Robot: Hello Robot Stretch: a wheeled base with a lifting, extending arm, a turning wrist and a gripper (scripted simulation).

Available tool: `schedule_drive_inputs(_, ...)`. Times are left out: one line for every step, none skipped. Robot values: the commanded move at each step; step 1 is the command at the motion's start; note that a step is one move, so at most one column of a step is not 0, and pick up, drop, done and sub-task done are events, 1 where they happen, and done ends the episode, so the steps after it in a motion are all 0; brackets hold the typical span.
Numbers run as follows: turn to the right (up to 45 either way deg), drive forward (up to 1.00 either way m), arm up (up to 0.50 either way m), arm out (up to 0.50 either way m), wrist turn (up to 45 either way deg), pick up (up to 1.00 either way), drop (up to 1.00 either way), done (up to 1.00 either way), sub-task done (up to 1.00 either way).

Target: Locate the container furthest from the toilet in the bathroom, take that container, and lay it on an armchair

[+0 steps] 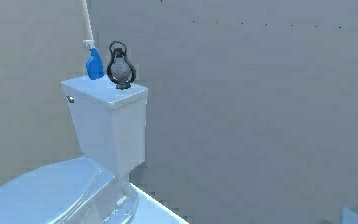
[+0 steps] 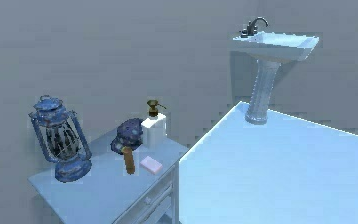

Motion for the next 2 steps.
schedule_drive_inputs(0.0,0.00,0.50,0.00,0.0,0.00,0.00,0.00,0.00)
schedule_drive_inputs(0.0,0.00,0.38,0.00,0.0,0.00,0.00,0.00,0.00)
